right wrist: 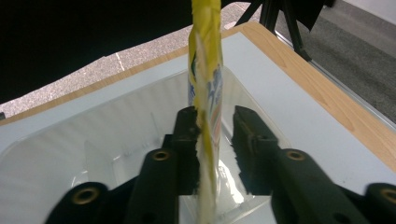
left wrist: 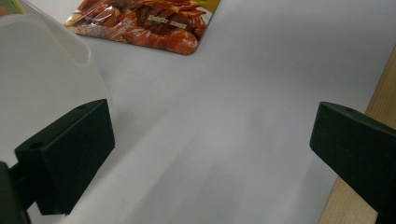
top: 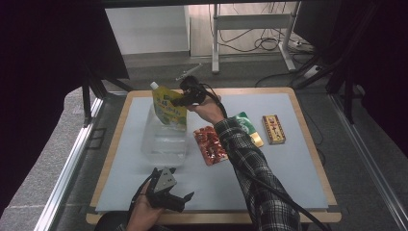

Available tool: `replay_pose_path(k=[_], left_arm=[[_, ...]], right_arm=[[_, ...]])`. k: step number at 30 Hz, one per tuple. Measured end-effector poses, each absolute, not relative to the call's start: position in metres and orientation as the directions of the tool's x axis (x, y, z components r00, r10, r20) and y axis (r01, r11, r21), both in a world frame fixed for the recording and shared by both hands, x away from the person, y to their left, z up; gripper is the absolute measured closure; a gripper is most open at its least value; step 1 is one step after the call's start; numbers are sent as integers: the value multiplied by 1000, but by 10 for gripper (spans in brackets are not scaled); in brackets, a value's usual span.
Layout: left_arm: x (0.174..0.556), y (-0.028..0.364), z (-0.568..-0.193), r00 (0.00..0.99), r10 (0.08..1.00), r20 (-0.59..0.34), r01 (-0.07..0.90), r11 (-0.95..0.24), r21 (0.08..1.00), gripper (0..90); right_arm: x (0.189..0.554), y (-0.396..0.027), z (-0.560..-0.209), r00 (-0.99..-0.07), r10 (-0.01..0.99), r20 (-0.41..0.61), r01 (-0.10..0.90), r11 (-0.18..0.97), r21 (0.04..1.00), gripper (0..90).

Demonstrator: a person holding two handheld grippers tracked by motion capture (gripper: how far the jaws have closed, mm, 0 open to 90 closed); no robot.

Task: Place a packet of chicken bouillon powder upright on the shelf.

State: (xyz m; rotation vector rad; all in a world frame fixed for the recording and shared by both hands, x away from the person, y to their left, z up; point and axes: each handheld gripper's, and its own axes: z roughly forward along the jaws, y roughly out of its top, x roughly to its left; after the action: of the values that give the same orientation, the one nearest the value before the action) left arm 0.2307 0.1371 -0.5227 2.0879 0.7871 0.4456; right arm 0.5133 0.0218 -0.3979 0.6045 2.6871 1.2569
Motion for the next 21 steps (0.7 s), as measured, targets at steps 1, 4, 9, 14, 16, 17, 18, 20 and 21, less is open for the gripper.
replay_pose_path(k=[1, 4, 9, 14, 16, 17, 18, 20, 21], left_arm=[[231, 137, -523, 739, 673, 33, 374, -451, 810, 0], [231, 137, -523, 738, 674, 34, 375, -452, 810, 0], [231, 136, -523, 739, 672, 37, 377, -459, 804, 0], [231, 136, -524, 736, 676, 38, 381, -461, 801, 0], [231, 136, -524, 735, 677, 38, 382, -459, 802, 0], [231, 136, -524, 734, 678, 37, 382, -458, 802, 0], [231, 136, -523, 734, 678, 36, 383, -456, 804, 0], [231, 136, -523, 732, 680, 32, 383, -450, 807, 0], [231, 136, -523, 732, 681, 31, 383, -448, 808, 0]], right_arm=[[512, 21, -397, -914, 402, 63, 305, 576, 758, 634], [508, 14, -394, -912, 406, 67, 308, 566, 764, 579], [502, 4, -394, -908, 417, 45, 300, 571, 764, 485], [496, -5, -392, -906, 423, 20, 283, 569, 772, 405], [493, -10, -391, -901, 434, 16, 284, 562, 777, 378], [492, -12, -391, -900, 436, 14, 283, 559, 779, 365], [491, -14, -390, -898, 440, 18, 288, 555, 780, 351], [488, -20, -390, -895, 446, 9, 284, 554, 783, 329], [487, -21, -390, -894, 448, 9, 285, 553, 783, 323]])
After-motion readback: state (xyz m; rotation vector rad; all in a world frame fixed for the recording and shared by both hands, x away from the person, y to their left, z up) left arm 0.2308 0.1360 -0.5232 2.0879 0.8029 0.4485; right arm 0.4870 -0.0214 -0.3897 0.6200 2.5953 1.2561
